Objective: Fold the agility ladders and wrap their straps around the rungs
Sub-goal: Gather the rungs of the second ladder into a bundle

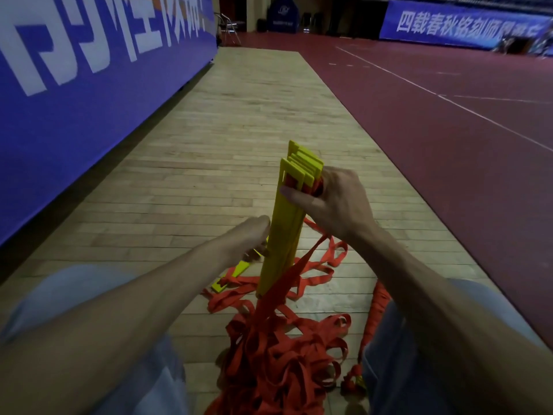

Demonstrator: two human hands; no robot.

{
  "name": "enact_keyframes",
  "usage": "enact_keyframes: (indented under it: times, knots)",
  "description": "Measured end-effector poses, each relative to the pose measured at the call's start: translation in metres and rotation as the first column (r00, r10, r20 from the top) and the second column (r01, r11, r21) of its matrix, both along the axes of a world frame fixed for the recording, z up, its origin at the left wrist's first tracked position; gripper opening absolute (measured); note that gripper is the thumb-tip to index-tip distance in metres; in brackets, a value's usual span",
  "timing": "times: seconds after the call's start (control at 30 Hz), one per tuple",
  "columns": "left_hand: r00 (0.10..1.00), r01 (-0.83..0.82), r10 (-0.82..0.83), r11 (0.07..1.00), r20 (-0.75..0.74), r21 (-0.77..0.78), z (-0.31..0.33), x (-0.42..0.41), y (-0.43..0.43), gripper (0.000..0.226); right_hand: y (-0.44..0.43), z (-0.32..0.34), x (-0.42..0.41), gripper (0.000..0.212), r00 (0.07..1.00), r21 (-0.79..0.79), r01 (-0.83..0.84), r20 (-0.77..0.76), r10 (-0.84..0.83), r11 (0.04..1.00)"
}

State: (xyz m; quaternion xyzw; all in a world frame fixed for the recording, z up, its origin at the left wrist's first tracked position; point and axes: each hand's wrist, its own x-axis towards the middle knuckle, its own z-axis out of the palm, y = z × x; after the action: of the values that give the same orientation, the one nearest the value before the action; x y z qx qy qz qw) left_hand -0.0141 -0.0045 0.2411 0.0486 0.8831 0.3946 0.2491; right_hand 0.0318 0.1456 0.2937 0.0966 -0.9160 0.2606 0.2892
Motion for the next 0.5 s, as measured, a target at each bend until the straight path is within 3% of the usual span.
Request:
enact_keyframes:
  times: [0.07,0.17,0.23,0.37,0.5]
  knots:
    - [0.977,-0.029,0.031,0.999,-0.211,0.016,0.007,-0.002,0.001,0.034,0.003,0.0,0.0,0.051,0.999,-0.028,0.031,0.027,-0.03,0.999]
    - [0.97,0.184,-0.099,0.896,-0.223,0.403,0.025,0.007,-0.001,0.054,0.004,0.002,0.001,0.045,0.999,-0.088,0.022,0.044,-0.018,0.996]
    - [0.95,0.289,-0.172,0.796,-0.259,0.531,0.031,0.014,-0.001,0.057,0.0,0.004,0.004,0.042,0.999,-0.106,-0.018,0.04,0.022,0.994]
    - [0.932,0.294,-0.071,0.724,-0.356,0.624,0.033,0.022,0.008,0.05,0.001,0.011,0.008,0.043,0.995,-0.228,-0.091,0.026,0.099,0.969]
    - [0.906,0.236,0.046,0.771,-0.421,0.591,0.031,0.019,0.019,0.039,0.004,0.017,0.009,0.055,0.991,-0.268,-0.096,0.066,0.117,0.959]
